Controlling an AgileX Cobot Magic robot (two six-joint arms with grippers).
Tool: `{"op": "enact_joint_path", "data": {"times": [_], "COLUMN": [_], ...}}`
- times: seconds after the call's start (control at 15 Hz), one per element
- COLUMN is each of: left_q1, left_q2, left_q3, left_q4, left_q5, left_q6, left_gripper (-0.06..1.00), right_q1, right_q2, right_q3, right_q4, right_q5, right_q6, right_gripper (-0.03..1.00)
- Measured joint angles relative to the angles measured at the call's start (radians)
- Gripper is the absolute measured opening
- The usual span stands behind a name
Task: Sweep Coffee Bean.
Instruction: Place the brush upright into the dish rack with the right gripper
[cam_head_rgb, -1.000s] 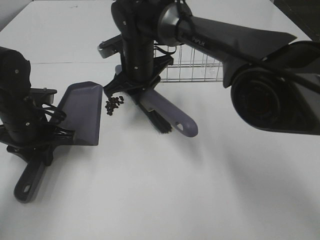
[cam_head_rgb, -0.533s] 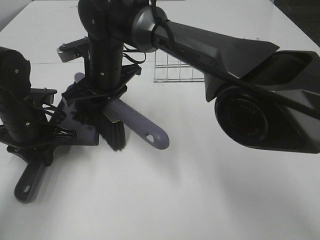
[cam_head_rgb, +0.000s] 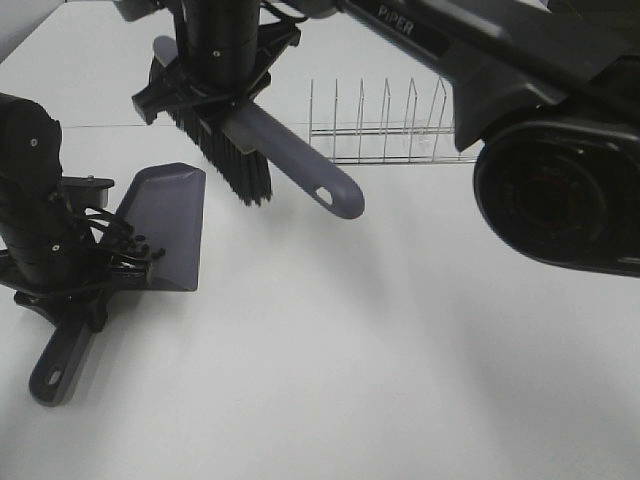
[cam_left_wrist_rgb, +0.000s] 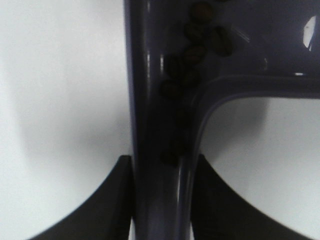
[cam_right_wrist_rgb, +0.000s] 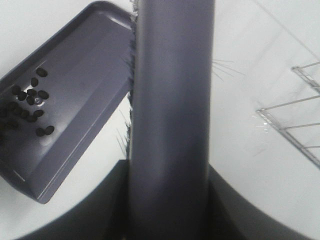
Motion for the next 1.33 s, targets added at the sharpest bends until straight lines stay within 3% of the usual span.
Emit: {"op": "enact_joint_path", "data": {"times": [0.33, 0.6, 0.93, 1.07, 1.2, 1.33], "left_q1": [0.000, 0.000, 0.000, 0.000, 0.000, 0.000], "left_q2": [0.000, 0.000, 0.000, 0.000, 0.000, 0.000], "left_q3": [0.000, 0.000, 0.000, 0.000, 0.000, 0.000], "left_q4": [0.000, 0.000, -0.001, -0.001, -0.001, -0.001], "left_q5": [0.000, 0.000, 0.000, 0.000, 0.000, 0.000], "left_q6": [0.000, 0.000, 0.000, 0.000, 0.000, 0.000], "left_gripper": [0.27, 0.27, 0.27, 0.27, 0.27, 0.27], "right_q1": [-0.107, -0.225, -0.452, -0.611, -0.688, -0.710], "right_q2": [-0.105, -0.208, -0.352, -0.391, -0.393, -0.393], "right_q3": [0.003, 0.167, 0.442, 0.516, 0.568, 0.618], "right_q4": [-0.015, -0.016, -0.012, 0.048, 0.121, 0.131], "right_q5": [0.001, 0.000, -0.001, -0.002, -0.003, -0.003], "right_q6": [-0.006, -0.007, -0.008, -0.021, -0.055, -0.065], "right_gripper": [0.35, 0.35, 0.35, 0.35, 0.35, 0.35]}}
